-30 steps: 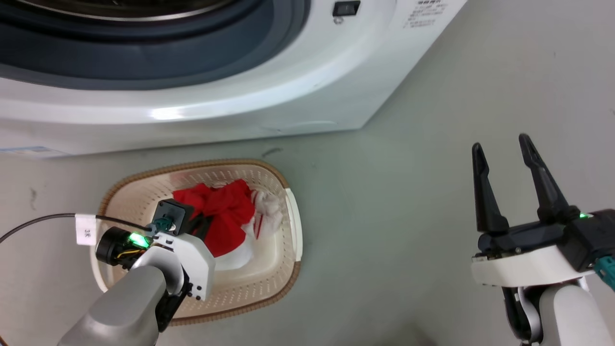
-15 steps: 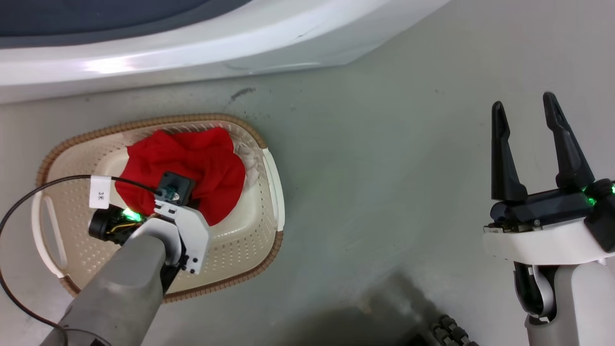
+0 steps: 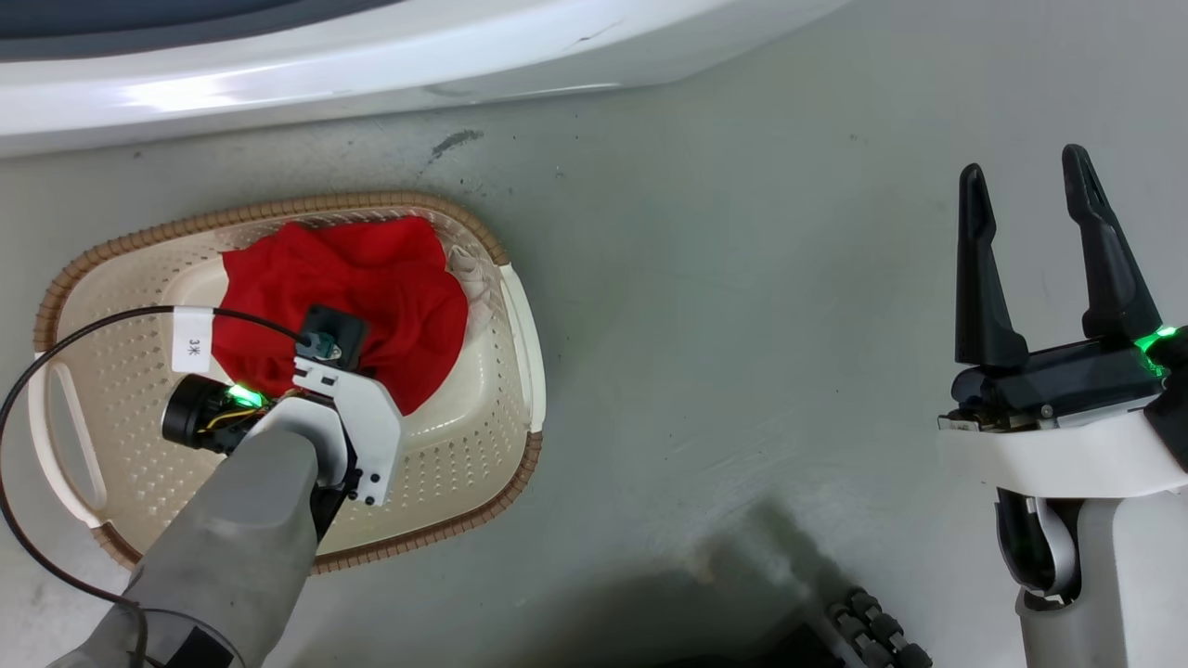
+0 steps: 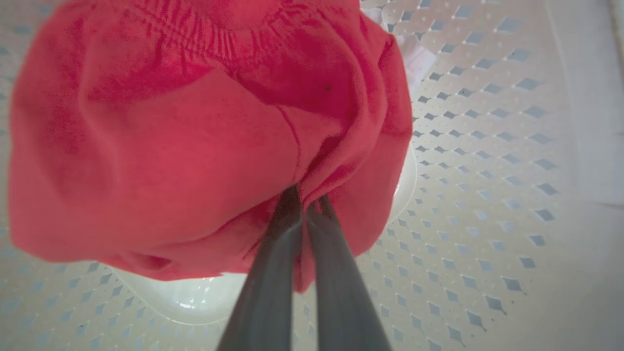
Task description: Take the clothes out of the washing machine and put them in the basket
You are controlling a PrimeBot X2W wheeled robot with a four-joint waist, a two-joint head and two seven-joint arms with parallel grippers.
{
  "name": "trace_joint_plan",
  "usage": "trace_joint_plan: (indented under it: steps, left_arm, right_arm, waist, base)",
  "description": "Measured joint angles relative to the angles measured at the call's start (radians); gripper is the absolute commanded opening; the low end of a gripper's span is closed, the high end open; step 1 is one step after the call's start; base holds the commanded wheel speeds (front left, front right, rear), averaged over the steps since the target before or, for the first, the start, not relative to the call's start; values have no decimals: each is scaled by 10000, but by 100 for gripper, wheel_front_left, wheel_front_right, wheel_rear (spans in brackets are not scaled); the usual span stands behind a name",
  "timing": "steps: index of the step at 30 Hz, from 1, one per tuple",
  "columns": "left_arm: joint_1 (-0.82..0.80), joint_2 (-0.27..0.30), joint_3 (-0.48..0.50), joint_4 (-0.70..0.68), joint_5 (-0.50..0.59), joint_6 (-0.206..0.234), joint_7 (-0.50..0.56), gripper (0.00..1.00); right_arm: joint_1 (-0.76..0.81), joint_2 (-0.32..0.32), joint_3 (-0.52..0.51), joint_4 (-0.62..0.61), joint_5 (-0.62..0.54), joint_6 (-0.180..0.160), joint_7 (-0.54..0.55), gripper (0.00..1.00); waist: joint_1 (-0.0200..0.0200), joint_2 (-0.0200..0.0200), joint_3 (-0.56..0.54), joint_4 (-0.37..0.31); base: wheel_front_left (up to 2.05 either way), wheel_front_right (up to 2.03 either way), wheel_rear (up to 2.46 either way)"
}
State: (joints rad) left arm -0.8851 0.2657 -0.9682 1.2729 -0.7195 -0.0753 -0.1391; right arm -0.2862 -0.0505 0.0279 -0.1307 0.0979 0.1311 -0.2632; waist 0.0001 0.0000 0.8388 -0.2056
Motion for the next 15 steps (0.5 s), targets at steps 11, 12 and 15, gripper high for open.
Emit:
trace_joint_plan:
  steps: [11, 12, 15]
  left_arm:
    - [566, -274, 88, 75, -221, -25, -940, 100]
    - [616, -293, 171, 44, -267, -36, -1041, 100]
    - [907, -290, 706, -884, -339, 171, -1208, 100]
  right_arm:
    - [422, 2, 8, 357, -21, 0, 0, 100]
    - [497, 2, -17, 405, -31, 0, 0, 100]
    - [915, 2, -153, 629, -169, 0, 0, 100]
  waist:
    - [-1, 0, -1266, 164]
    - [-1, 0, -1436, 191]
    - [-2, 0, -2353, 365]
  base:
    - [0, 0, 0]
    - [0, 0, 0]
    - [0, 0, 0]
